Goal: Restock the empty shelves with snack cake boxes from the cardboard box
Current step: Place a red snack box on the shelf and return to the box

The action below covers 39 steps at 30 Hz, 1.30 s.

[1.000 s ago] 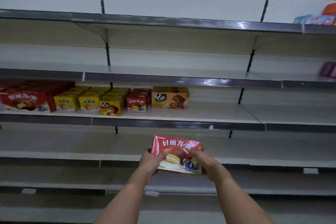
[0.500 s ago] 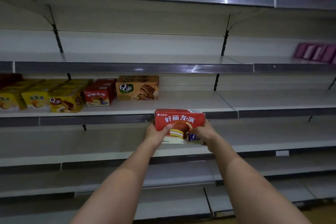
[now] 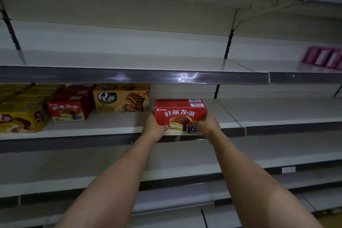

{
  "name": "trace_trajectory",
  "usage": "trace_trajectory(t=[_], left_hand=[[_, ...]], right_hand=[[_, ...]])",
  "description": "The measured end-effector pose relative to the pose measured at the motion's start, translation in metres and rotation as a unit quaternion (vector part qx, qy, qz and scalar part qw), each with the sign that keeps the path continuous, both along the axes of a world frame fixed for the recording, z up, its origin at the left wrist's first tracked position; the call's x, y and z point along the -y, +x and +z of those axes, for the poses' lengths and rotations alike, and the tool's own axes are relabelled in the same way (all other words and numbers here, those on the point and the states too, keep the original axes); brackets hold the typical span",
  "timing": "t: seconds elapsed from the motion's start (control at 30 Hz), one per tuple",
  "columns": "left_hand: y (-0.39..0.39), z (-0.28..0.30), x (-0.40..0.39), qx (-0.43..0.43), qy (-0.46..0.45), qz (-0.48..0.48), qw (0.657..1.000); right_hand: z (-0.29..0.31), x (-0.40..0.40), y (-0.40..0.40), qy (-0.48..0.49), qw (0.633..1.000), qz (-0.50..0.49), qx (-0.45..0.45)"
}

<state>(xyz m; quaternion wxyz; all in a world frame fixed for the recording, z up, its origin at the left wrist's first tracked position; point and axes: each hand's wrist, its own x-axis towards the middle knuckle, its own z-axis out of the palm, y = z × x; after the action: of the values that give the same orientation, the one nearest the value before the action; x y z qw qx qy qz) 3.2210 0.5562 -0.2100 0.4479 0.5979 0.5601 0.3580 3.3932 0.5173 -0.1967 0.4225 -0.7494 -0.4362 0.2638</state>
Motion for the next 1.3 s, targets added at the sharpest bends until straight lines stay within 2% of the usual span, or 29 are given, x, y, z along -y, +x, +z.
trace_trajectory(t=[0.1,0.23,0.3,0.53,0.7,0.97,1.17,1.3], left_hand=[[0.004,-0.012,-0.022,-0.069,0.032,0.022,0.997],[0.004,-0.024,-0.045,-0.254,0.094,0.055,0.961],[0.006,-0.026,-0.059,-0.268,0.116,0.058,0.955],[0.026,-0.038,-0.109,-0.194,0.082,0.055,0.976],[0.049,-0.04,-0.14,-0.14,0.076,0.088,0.983],[0.076,-0.06,-0.191,0.083,0.036,0.134,0.987],[0.083,-0.064,-0.217,0.131,0.034,0.144,0.98],[0.085,-0.059,-0.223,0.154,0.038,0.15,0.976]], right_hand=[[-0.007,-0.019,0.004,-0.019,0.997,-0.012,0.074],[-0.015,-0.048,0.011,-0.011,0.992,-0.002,0.129],[-0.019,-0.063,0.014,-0.007,0.99,0.008,0.138],[-0.037,-0.11,0.029,0.029,0.994,0.016,0.102],[-0.034,-0.141,0.039,0.017,0.991,0.019,0.134],[-0.037,-0.183,0.051,0.061,0.992,0.069,0.082],[-0.037,-0.218,0.05,0.063,0.995,0.08,-0.007],[-0.035,-0.226,0.047,0.062,0.995,0.076,-0.032]])
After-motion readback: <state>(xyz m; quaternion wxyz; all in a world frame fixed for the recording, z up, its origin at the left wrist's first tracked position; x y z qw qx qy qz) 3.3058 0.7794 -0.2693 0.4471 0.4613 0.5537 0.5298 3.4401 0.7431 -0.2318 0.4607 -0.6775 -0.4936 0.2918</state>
